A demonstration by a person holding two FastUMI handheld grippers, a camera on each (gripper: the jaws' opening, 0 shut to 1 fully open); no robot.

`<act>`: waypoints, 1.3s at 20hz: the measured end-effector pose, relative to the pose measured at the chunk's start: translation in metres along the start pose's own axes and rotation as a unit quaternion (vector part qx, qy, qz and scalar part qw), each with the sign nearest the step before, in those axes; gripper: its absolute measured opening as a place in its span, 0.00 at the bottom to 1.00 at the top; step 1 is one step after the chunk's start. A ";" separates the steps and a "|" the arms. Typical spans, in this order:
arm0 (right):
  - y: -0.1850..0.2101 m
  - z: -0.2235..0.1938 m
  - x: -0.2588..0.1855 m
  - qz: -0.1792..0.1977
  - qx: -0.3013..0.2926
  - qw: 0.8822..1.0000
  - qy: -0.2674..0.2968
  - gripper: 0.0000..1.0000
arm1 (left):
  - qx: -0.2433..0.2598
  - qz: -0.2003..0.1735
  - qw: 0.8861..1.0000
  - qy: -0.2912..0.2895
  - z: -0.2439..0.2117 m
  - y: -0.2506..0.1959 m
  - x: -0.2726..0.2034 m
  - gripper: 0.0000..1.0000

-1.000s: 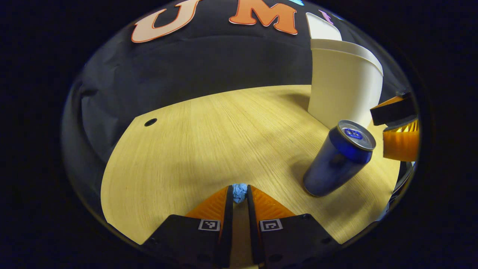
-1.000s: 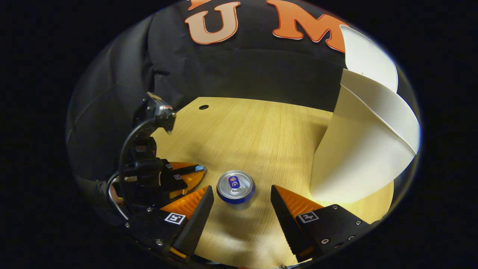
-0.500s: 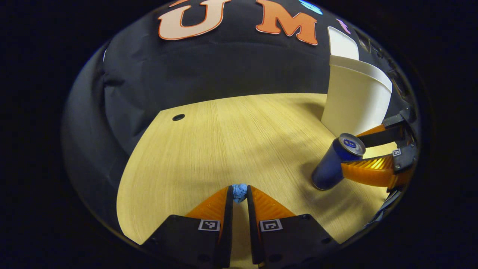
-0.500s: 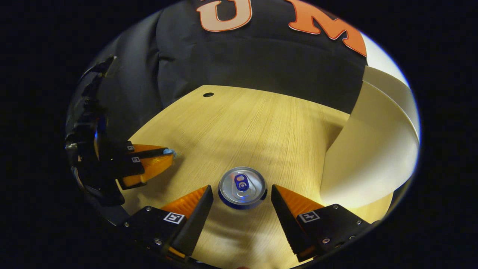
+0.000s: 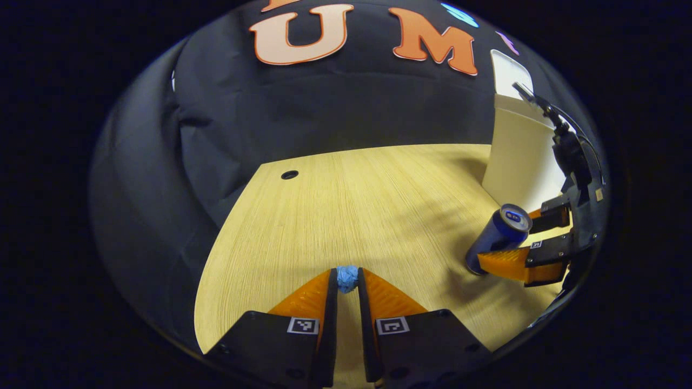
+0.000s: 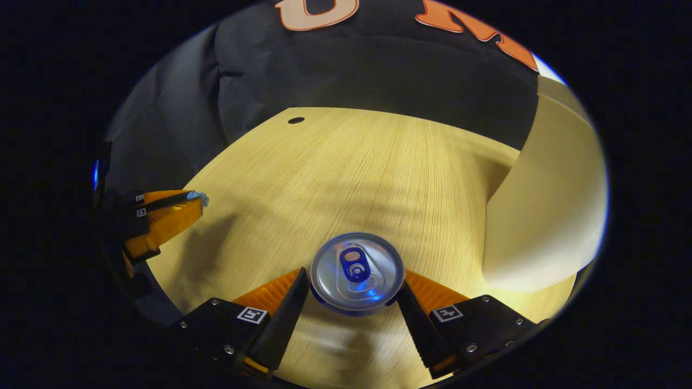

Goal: Press the lid of the desktop garbage bin to open it, pick up the crumpled paper on the desktop and throw it into the bin, then pick up the pop can on the desktop and drop it into the bin, and finally close the garbage bin lid.

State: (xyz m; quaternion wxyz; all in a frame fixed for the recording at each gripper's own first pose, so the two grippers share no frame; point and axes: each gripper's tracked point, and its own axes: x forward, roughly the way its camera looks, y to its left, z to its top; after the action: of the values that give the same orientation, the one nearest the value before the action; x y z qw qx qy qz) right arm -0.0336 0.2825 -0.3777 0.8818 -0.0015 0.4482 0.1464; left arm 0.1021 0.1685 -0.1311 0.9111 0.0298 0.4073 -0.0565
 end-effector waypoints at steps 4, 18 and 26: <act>-0.001 -0.001 -0.003 0.015 -0.009 1.000 -0.004 0.81 | 0.001 0.032 0.999 -0.018 0.011 0.014 -0.023 0.25; 0.001 0.015 -0.008 0.030 -0.021 0.997 -0.071 0.75 | -0.013 0.043 0.996 -0.074 0.076 -0.037 -0.049 0.25; -0.002 0.000 -0.003 -0.021 0.010 0.995 -0.100 0.80 | 0.007 0.007 0.993 -0.113 0.135 -0.104 -0.058 0.24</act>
State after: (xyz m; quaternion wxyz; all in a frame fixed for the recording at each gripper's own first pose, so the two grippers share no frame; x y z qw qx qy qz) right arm -0.0347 0.2794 -0.3757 0.9252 0.0131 0.3588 0.1230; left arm 0.1502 0.0564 0.0006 0.9515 0.0324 0.3006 -0.0559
